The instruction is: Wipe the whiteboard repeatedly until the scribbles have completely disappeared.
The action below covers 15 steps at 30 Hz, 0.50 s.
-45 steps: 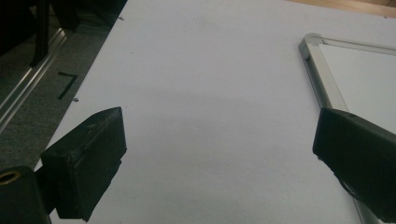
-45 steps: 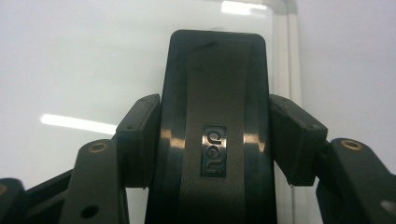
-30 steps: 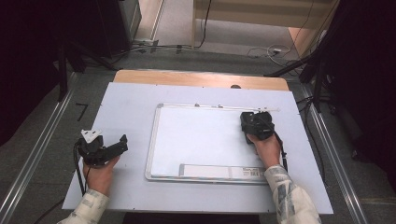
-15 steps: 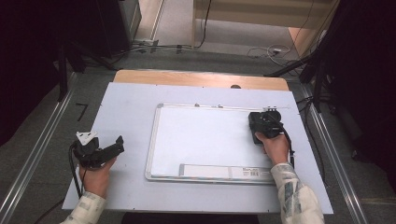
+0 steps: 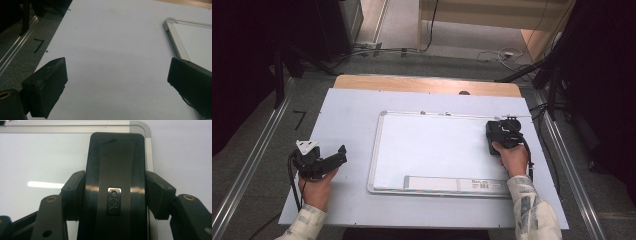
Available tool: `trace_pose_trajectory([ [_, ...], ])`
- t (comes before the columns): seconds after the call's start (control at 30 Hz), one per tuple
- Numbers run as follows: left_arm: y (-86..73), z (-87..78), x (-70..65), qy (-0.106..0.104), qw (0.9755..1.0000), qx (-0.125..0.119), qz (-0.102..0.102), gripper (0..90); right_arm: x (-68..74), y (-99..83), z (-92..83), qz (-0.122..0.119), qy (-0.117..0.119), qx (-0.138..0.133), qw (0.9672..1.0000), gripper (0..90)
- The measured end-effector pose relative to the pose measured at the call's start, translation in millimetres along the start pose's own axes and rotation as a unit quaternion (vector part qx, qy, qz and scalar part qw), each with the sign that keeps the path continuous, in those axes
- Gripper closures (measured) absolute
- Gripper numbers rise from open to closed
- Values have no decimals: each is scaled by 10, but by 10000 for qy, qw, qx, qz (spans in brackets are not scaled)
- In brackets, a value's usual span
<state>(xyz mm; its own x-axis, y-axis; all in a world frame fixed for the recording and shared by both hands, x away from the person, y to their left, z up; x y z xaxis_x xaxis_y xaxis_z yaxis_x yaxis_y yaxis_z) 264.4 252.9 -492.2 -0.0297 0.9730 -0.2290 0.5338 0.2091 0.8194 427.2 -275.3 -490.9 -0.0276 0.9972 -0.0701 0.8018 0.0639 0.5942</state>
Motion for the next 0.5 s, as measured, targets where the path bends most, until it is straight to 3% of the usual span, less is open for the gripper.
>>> trace_pose_trajectory([
  [0.13, 12, 9, -9, -3, 10000, 3, -13, 33, 247, -12, -32, -364, 181, 12, 9992, 366],
  [0.2, 12, 2, -21, -8, 10000, -24, 7, 33, 208, -7, -23, -345, 276, 28, 9990, 366],
  [0.33, -4, 2, -6, -13, 10000, 2, 13, 33, -17, 12, 3, -41, 1, 56, 10000, 366],
  [0.43, 1, -12, 15, 3, 10000, 6, -22, 33, 66, 16, -14, -212, -288, 41, 9994, 367],
  [0.5, 4, -14, 14, 8, 10000, -12, -20, 34, 129, 8, -25, -232, -105, 96, 9996, 367],
])
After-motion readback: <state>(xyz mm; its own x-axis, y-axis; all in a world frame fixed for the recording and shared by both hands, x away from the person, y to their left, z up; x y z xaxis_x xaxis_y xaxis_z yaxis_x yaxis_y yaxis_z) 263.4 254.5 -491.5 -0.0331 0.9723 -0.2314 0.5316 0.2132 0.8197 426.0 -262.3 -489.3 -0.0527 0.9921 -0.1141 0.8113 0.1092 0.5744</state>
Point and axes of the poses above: each handheld gripper's, and its own axes: z roughly forward along the jaws, y roughly out of its top, x roughly to its left, the point moved 2 cm from there along z, roughly forward along the jaws, and after that the axes turned 8 degrees about -y, right-handed, at the moved point
